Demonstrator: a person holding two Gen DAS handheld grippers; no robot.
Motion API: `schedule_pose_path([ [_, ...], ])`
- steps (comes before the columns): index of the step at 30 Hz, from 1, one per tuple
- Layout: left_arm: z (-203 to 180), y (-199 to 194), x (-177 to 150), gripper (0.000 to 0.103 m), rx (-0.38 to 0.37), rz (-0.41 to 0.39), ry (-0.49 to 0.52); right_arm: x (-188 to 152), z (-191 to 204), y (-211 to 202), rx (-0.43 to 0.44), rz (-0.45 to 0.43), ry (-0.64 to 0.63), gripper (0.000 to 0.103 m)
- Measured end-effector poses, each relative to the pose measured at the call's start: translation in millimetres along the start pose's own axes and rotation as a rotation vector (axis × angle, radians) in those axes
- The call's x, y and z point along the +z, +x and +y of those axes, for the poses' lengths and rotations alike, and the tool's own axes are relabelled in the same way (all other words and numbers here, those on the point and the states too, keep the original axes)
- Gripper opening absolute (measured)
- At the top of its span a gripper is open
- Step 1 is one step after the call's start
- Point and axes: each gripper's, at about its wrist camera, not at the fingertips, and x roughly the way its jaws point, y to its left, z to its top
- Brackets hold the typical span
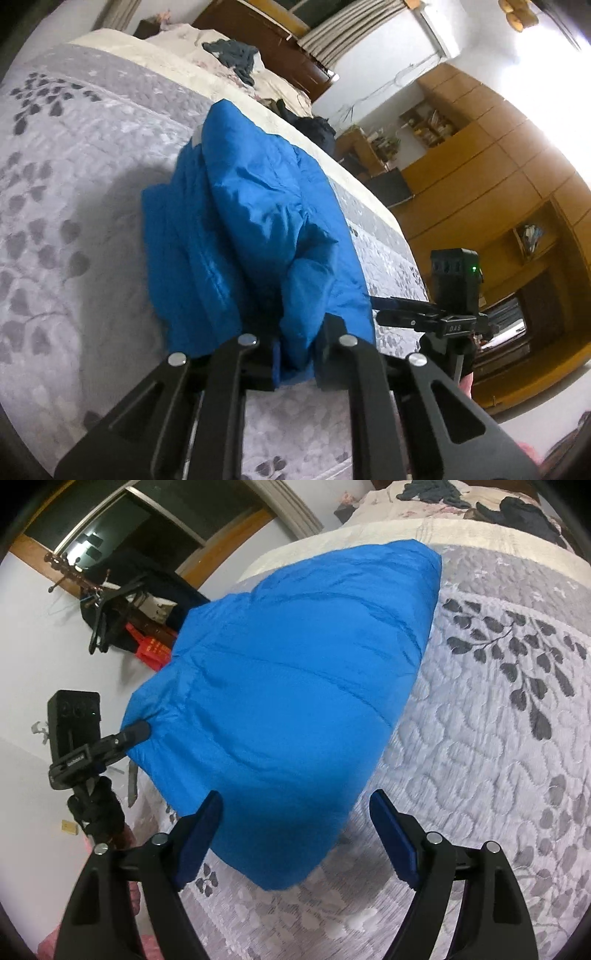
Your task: Fold small clothes
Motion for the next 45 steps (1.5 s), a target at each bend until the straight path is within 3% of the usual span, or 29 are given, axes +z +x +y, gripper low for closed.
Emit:
schedule_pose_path([
  [13, 56.2, 25.9, -11.8, 0.015, -0.043, 0.048, -0.052, -0.8, 7.4, 35.1, -0.037, 0.062, -0.008, 0.081],
  [22, 48.6, 32.8, -17.8, 0.016, 0.031, 0.06, -0.013, -1.5, 7.0, 50.8, -0.036, 0.06, 0.017, 0.084],
  [25, 35.4, 28.3, -20.3, 0.018, 0.054, 0.058, 0.004, -6.3, 7.4, 44.0, -0.072, 0.038, 0.003, 0.084],
  [28, 19.0, 22.9, -17.7, 0.026, 0.101, 0.061, 0.037, -9.8, 18.0, 34.8, -0.141, 0.002, -0.027, 0.084],
  [32, -2.2, 9.3, -7.0, 0.058, 0.15, 0.038, 0.082, -12.9, 30.9, 27.5, -0.222, -0.03, -0.028, 0.084],
  [34, -13.2, 1.6, -0.9, 0.066, 0.167, 0.017, 0.114, -14.0, 36.4, 24.3, -0.252, -0.044, -0.029, 0.085],
  [40, -33.3, -0.1, 22.4, 0.073, 0.207, 0.007, 0.163, -14.1, 44.2, 19.2, -0.279, -0.065, -0.035, 0.085],
  [45, -28.9, 11.1, 42.3, 0.073, 0.232, 0.026, 0.168, -12.2, 47.7, 18.9, -0.288, -0.071, -0.044, 0.085],
])
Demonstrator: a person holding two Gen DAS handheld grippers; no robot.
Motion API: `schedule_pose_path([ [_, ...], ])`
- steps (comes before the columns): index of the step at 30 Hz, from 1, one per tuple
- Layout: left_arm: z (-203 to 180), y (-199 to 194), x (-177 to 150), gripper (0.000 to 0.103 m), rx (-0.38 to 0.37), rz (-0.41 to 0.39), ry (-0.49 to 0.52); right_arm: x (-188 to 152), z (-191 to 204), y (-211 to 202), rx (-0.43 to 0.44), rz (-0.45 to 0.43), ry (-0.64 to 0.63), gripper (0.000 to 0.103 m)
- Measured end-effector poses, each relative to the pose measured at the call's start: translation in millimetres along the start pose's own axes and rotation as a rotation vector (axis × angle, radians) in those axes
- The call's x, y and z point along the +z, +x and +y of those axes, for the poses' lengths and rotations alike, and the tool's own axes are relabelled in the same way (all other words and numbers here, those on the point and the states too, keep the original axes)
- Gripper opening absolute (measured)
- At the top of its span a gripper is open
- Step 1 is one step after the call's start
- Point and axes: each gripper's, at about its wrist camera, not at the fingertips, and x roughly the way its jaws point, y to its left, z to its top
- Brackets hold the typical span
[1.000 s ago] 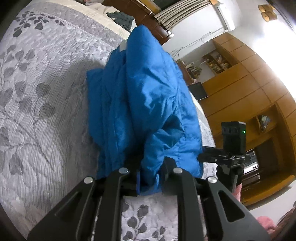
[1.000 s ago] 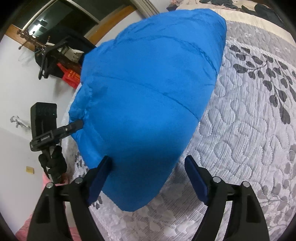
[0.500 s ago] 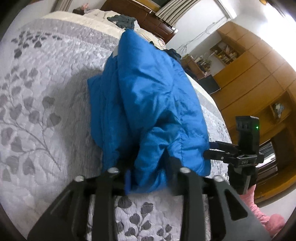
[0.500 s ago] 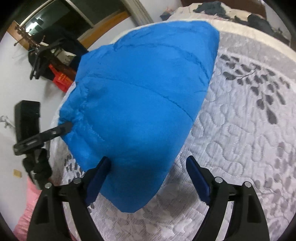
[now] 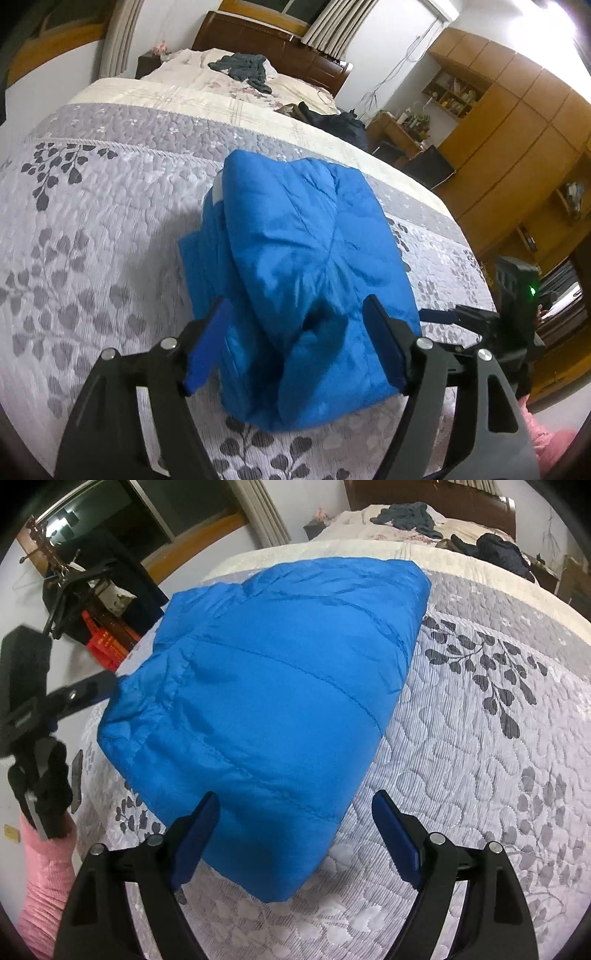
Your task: Fold small clothes
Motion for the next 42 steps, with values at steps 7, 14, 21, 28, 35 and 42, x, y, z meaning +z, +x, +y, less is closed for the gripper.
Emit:
schedule_pose_path([
  [7, 6.3, 24.3, 17.8, 0.073, 0.004, 0.051, 0.002, 0.7, 2.1, -1.5, -0.001, -0.01, -0.004, 0.085],
  [14, 16.8, 43.1, 24.8, 0.077, -0.007, 0.09, 0.013, 2.2, 5.5, -5.2, -0.012, -0.025, -0.007, 0.085],
  [21, 28.8, 51.7, 29.9, 0.09, -0.026, 0.117, 0.021, 10.6, -0.1, -9.8, 0.043, -0.054, 0.042, 0.091],
  [28, 54.5, 69.6, 29.8, 0.098, -0.127, 0.172, -0.061, 28.4, -39.6, 5.9, 0.147, -0.022, 0.186, 0.093],
  [35, 61.7, 84.5, 29.1, 0.101, -0.173, 0.18, -0.065, 35.1, -65.6, 29.2, 0.274, 0.002, 0.273, 0.093],
  [42, 70.8, 100.3, 25.1, 0.101, -0.269, 0.207, -0.113, 40.3, -72.0, 57.3, 0.391, 0.025, 0.321, 0.1],
])
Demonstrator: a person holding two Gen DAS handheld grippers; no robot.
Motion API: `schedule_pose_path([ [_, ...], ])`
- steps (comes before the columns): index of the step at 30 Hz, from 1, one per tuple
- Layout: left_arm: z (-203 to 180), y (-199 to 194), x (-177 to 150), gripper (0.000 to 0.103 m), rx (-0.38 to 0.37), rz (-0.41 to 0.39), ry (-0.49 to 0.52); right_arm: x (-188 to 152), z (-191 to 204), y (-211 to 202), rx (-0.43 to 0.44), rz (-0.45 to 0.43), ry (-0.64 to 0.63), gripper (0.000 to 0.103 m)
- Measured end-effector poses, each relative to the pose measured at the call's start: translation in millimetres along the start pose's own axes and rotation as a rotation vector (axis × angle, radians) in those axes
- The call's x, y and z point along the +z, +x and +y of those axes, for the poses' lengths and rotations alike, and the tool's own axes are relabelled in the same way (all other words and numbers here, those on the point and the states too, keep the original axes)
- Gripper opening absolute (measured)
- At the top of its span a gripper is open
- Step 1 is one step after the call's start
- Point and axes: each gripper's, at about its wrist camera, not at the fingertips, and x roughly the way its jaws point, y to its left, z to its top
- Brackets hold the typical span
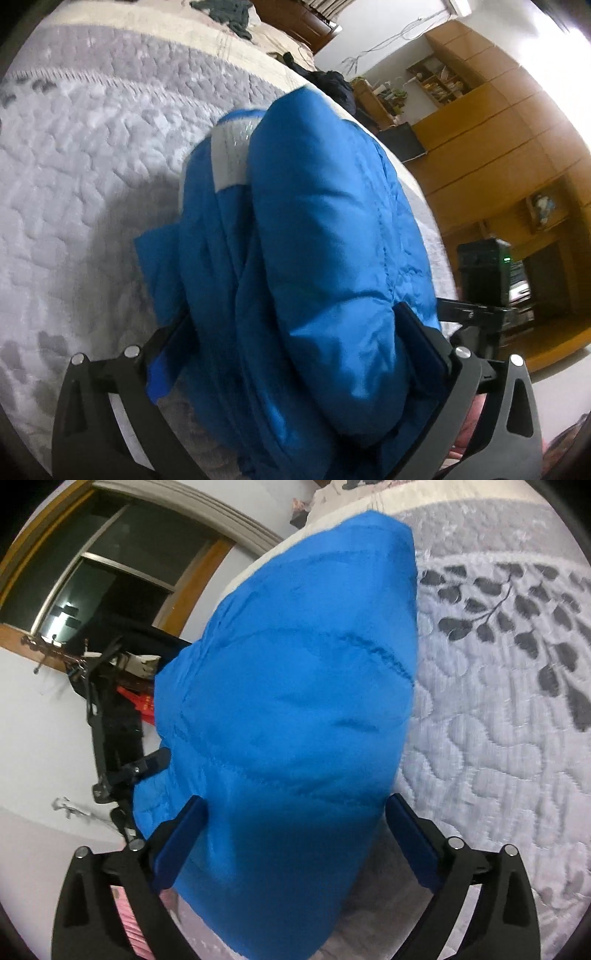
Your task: Fold small clothes
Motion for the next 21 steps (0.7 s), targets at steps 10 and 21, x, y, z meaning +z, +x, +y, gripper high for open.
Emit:
schedule_pose_path([
  [10, 4.7, 24.9, -1.6, 0.099, -0.081, 0.012, -0.05, 9.6, -4.6, 28.4, 0.097, 0.004, 0.036, 0.098],
  [21, -52.5, 35.8, -17.0, 0.056, -0.076, -0.039, 0.0, 3.2, 0.7, -29.6, 0.074, -0.019, -0.074, 0.052],
])
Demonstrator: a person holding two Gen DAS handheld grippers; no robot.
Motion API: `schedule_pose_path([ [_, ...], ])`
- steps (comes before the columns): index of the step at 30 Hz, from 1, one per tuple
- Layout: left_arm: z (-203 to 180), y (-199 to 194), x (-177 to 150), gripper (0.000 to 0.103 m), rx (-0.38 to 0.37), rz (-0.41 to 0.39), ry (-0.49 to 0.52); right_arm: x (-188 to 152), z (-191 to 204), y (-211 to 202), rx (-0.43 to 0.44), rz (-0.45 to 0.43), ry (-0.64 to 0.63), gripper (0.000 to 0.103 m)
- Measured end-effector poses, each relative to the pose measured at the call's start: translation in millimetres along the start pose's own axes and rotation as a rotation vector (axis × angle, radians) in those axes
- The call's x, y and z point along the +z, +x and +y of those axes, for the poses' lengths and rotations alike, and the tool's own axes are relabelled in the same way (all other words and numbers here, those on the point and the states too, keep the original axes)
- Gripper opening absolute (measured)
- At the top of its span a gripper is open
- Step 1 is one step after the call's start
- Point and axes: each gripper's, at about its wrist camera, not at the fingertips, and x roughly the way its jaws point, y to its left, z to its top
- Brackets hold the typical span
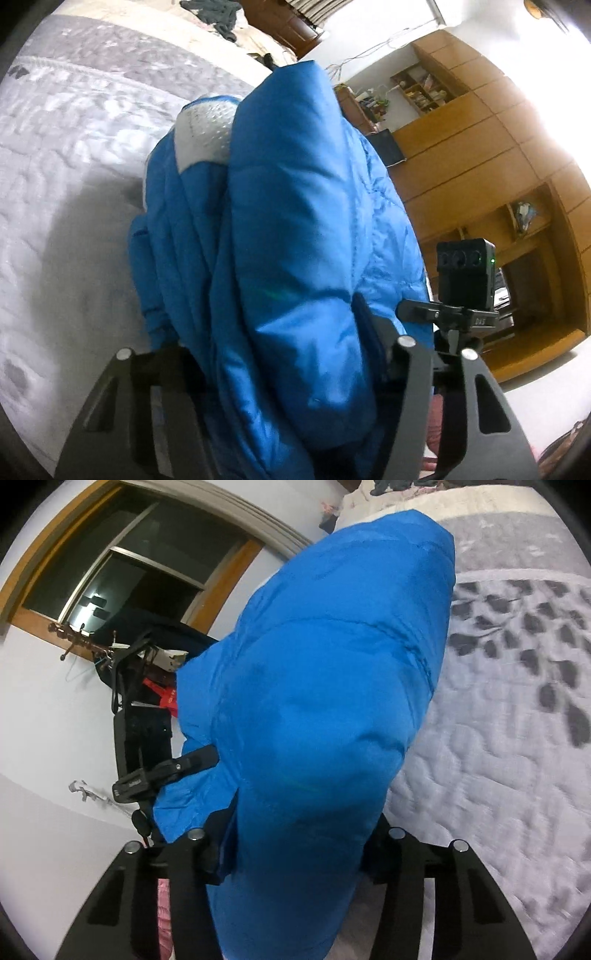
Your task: Fold small clothes
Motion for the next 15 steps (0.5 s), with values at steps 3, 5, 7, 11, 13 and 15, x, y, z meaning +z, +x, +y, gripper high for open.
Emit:
schedule_pose_path([
  [3, -27.1, 18.3, -5.2, 0.054, -0.027, 0.006, -0.001, -4.6, -5.3, -33.0, -0.027, -0.017, -0.002, 0.051],
  [5, -49.1, 35.2, -7.6, 0.054, -0.052, 0.014, 0.004, -10.7, -10.8, -59.9, -0.053, -0.036, -0.001, 0.051],
  [7, -68.6, 50.6, -9.8, 0.054, -0.079, 0.023, 0.009, -16.8, -13.3, -86.6, -0.081, -0.057, -0.006, 0.051],
  [11, -113.5, 88.1, -18.6, 0.053, -0.121, 0.044, 0.038, -33.1, -19.8, -135.8, -0.139, -0.091, -0.022, 0.051],
  [13, -126.8, 105.5, -23.0, 0.053, -0.125, 0.054, 0.038, -38.8, -29.5, -148.9, -0.156, -0.093, -0.01, 0.051],
  [15, -137.2, 123.3, -29.1, 0.053, -0.117, 0.061, 0.037, -42.4, -43.9, -156.2, -0.154, -0.088, 0.016, 0.051],
])
